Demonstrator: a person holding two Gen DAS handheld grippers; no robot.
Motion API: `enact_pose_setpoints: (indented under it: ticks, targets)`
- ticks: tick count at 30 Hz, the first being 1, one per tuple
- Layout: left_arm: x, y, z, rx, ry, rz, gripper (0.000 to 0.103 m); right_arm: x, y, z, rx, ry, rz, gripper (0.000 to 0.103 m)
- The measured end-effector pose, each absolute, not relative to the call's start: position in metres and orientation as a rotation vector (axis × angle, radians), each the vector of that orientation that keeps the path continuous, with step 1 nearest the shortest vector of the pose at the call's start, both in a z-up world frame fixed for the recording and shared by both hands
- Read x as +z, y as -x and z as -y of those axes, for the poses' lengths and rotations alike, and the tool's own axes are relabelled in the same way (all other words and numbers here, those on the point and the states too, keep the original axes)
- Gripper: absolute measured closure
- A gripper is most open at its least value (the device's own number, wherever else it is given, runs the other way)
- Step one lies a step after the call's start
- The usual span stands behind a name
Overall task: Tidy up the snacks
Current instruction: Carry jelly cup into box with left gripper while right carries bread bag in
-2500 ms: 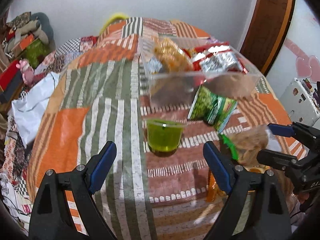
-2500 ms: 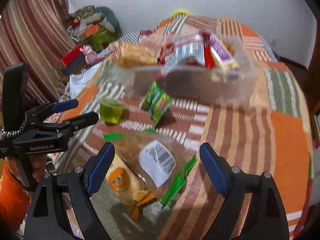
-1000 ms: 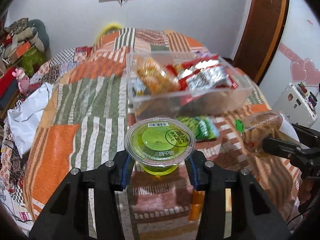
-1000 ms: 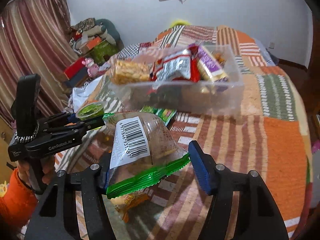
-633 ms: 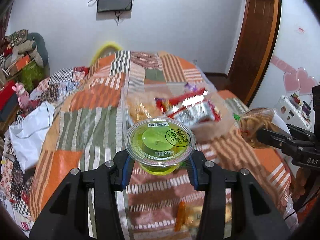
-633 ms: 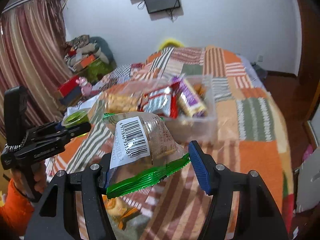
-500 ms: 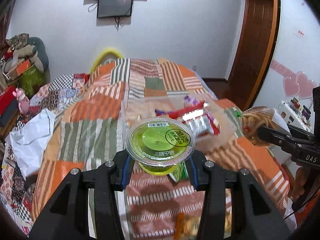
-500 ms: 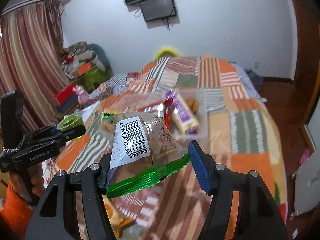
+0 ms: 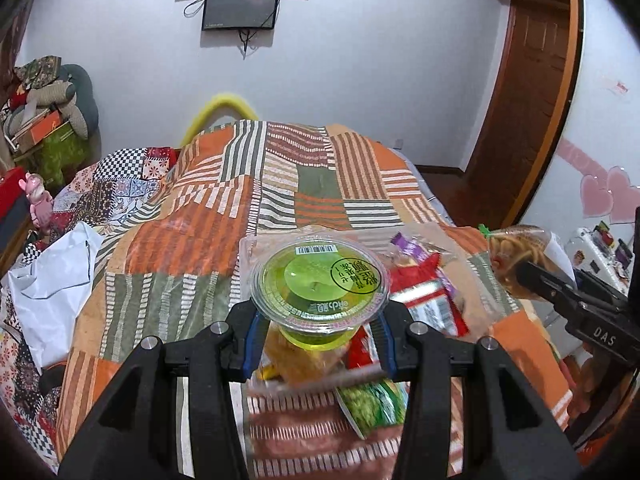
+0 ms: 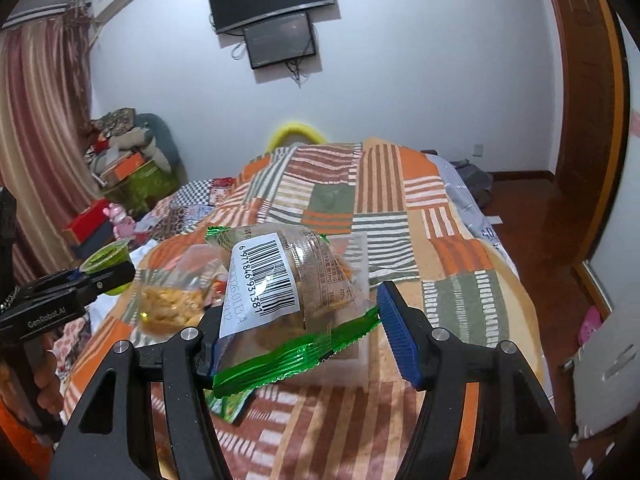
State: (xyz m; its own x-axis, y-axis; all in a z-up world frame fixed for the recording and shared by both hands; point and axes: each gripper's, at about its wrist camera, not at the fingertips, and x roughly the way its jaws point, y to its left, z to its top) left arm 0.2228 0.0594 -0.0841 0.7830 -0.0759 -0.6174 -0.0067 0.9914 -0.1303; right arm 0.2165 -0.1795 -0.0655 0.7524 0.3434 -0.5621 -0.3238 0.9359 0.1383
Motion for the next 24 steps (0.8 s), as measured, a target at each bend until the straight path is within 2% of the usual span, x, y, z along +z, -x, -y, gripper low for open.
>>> enact_pose_setpoints:
  ticks: [12, 19, 24]
  targets:
    - [-0.118, -0.285, -0.054, 0.002, 0.077, -0.755, 0.057, -0.105, -0.247, 0.17, 0.332, -0.051, -0.712, 0.042]
    - [-0.137, -0.301, -0.053, 0.001, 0.079, -0.823, 0.057, -0.108, -0.247, 0.168, 0.319, -0.008, -0.715, 0.041]
    - [-0.141, -0.297, -0.05, 0.001, 0.077, -0.832, 0.056, -0.108, -0.25, 0.171, 0.309, 0.007, -0.755, 0.036]
